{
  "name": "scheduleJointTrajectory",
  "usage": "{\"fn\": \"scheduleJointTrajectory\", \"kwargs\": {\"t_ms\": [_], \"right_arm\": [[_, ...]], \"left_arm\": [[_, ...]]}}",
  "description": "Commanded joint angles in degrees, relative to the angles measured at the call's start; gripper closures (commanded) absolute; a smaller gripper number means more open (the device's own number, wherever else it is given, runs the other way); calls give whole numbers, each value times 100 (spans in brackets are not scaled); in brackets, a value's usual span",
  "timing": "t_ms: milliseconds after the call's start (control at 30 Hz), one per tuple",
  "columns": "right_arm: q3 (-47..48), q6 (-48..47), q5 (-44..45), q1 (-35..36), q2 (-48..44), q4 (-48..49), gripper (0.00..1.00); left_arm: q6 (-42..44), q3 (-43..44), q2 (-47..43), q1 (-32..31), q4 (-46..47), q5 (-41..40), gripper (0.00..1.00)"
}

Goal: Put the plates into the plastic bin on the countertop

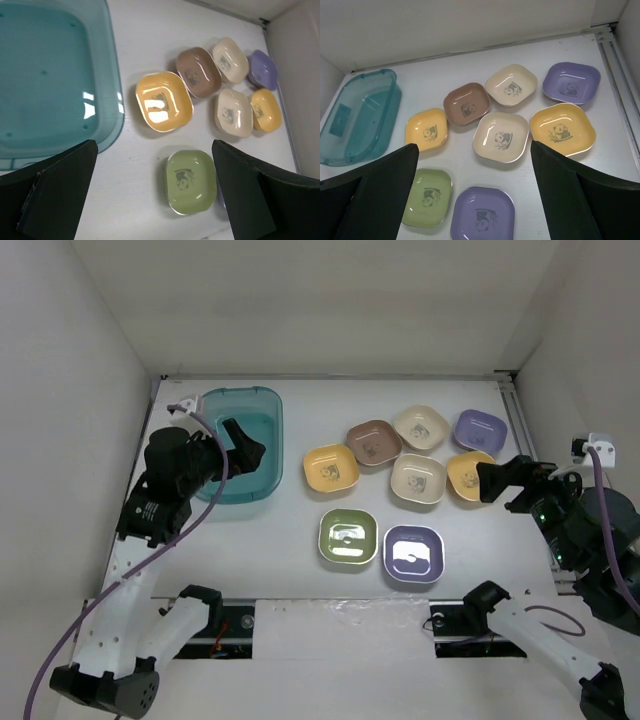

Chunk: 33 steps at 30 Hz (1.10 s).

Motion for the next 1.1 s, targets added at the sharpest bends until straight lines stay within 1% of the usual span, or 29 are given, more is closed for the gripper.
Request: {"fn": "scheduleJointTrajectory", "kwargs": {"t_ms": [0, 33, 100, 133, 200, 267, 300, 333, 367, 400, 433, 467, 500, 567, 600, 633, 667, 700, 733, 767, 800, 833, 900, 933, 1033, 1067], "right_arm": [[89, 24, 37, 42, 89, -49, 0], [28, 24, 37, 42, 89, 3, 0], [-51, 24, 37, 42, 89, 3, 0], [-113, 24, 37, 42, 150, 64, 0], [-200, -29, 37, 42, 150, 65, 0], [-279, -29, 37, 42, 203, 135, 0], [-367, -29, 98, 42, 273, 266, 0], [-420, -29, 98, 42, 273, 328, 0], [-482, -29, 98, 42, 325, 381, 0], [-482, -29, 37, 42, 404, 434, 0], [-482, -29, -33, 42, 405, 582, 0], [-543, -29, -155, 42, 475, 662, 0], [-544, -29, -226, 42, 475, 723, 0], [-544, -29, -288, 42, 650, 803, 0], [-544, -29, -349, 42, 651, 803, 0], [-544, -29, -298, 42, 703, 803, 0], [-544, -29, -297, 42, 704, 803, 0], [-544, -29, -175, 42, 704, 855, 0], [-544, -29, -174, 42, 704, 856, 0], [-544, -29, -174, 42, 704, 786, 0], [-440, -29, -174, 42, 704, 725, 0], [-308, -29, -174, 42, 634, 655, 0], [-193, -29, -34, 42, 467, 462, 0], [-140, -29, 36, 42, 406, 408, 0], [-69, -29, 37, 42, 160, 285, 0], [-8, -90, 37, 42, 159, 232, 0]], "left_arm": [[-4, -357, -52, 9, 469, 1318, 0], [-5, -663, -52, 9, 679, 1539, 0], [-154, -937, -305, 9, 794, 1707, 0], [-154, -1209, -377, 9, 856, 1708, 0], [-102, -1351, -377, 9, 804, 1708, 0], [-31, -1352, -299, 9, 542, 1516, 0], [-31, -1221, -246, 9, 488, 1385, 0], [56, -1020, -28, 9, 383, 826, 0], [56, -409, 139, 9, 225, 412, 0], [187, -81, 341, 9, 32, 86, 0], [188, 236, 561, 9, 30, -126, 0], [258, 526, 1085, 9, 30, -207, 0], [259, 1016, 1343, 9, 30, -268, 0], [198, 1327, 1957, -113, 170, -251, 0], [84, 1633, 2134, -984, 258, -756, 0], [5, 1889, 2389, -1637, 259, -1379, 0], [-188, 2291, 2748, -2252, -11, -1959, 0], [-329, 2765, 3578, -3163, -335, -2896, 0], [-426, 3518, 3908, -3451, -817, -3158, 0], [-584, 3743, 4155, -3706, -961, -3430, 0], [-777, 3746, 4297, -3891, -963, -3703, 0], [-900, 3598, 4298, -4120, -963, -3758, 0], [-1068, 3177, 4097, -4175, -630, -3654, 0], [-1312, 2661, 3792, -4392, -533, -3653, 0], [-1945, 1850, 3229, -4771, -532, -3951, 0], [-2191, 1334, 3122, -5007, -532, -4047, 0]]}}
